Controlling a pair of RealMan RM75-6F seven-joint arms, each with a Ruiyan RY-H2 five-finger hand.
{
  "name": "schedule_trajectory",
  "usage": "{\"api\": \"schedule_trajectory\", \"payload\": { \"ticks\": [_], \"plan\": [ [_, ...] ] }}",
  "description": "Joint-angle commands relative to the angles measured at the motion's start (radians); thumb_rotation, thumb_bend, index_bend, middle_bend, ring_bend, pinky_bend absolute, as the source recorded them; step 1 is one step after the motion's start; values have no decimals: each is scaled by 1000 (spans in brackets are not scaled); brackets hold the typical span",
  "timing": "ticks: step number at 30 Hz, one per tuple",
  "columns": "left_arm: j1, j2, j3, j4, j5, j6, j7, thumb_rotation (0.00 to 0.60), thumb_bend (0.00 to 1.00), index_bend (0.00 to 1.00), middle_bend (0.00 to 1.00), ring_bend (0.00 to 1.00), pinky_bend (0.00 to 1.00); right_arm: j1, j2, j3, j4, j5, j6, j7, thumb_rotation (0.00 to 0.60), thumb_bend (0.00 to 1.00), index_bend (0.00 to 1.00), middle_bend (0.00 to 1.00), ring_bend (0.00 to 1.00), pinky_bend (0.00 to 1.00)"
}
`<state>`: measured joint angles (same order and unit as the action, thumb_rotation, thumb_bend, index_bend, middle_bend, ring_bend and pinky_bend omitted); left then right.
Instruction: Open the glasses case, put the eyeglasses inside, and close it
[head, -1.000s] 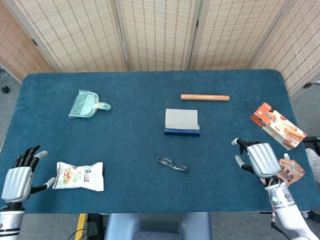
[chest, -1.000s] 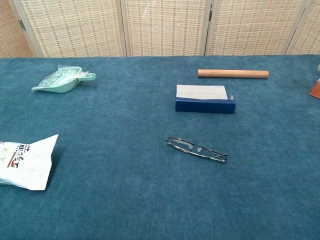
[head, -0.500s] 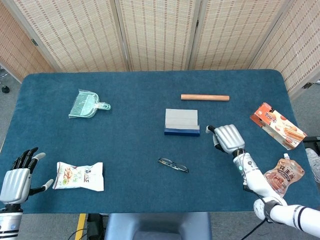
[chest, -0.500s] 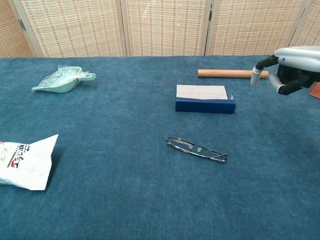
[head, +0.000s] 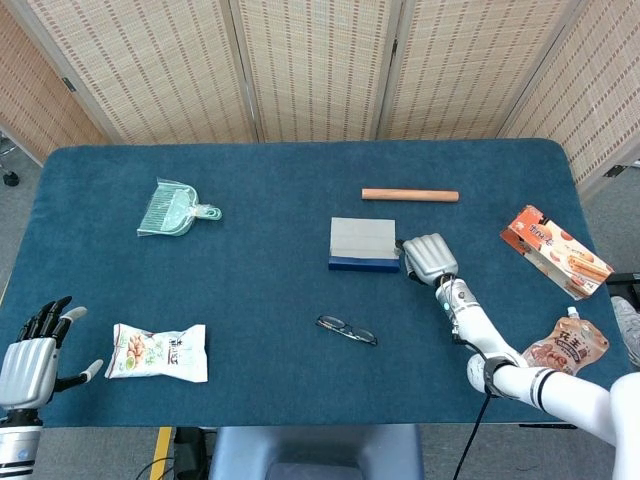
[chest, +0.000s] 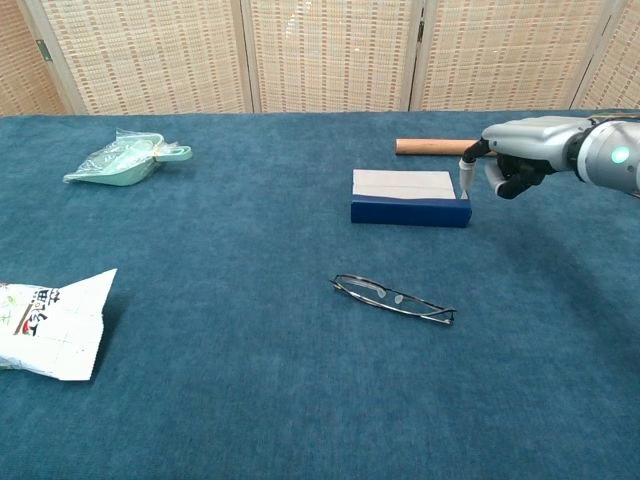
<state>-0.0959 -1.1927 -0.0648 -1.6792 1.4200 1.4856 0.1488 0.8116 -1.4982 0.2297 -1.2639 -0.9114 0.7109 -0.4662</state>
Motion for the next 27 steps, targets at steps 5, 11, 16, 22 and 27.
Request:
{"api": "schedule_trajectory", "payload": {
  "ticks": [5, 11, 16, 22, 27],
  "plan": [
    [-2, 2, -1, -1, -2, -4, 4, 600, 200, 236, 119, 105, 190, 48, -59, -16, 87, 13, -33, 12, 600, 911, 340, 1000, 1000, 1000],
    [1, 5, -3, -3, -6, -1, 6, 600, 200, 236, 119, 106, 190, 66, -74, -36, 107, 12, -46, 17, 600, 911, 340, 1000, 1000, 1000],
    [3, 6, -1, -2, -9, -3, 6, 600, 200, 236, 119, 105, 190, 51, -34, -74, 39, 18, -54, 20, 600, 912, 340, 1000, 1000, 1000],
    [2, 4, 0, -3, -4, -4, 6, 600, 200, 236, 119, 105, 190, 23, 41, -120, -109, -1, -11, 4, 600, 912, 340, 1000, 1000, 1000],
    [1, 4, 0, -5, 0, -5, 7, 600, 199, 236, 119, 105, 190, 14, 118, -146, -242, -8, 29, -23, 600, 896, 333, 1000, 1000, 1000]
  ]
}}
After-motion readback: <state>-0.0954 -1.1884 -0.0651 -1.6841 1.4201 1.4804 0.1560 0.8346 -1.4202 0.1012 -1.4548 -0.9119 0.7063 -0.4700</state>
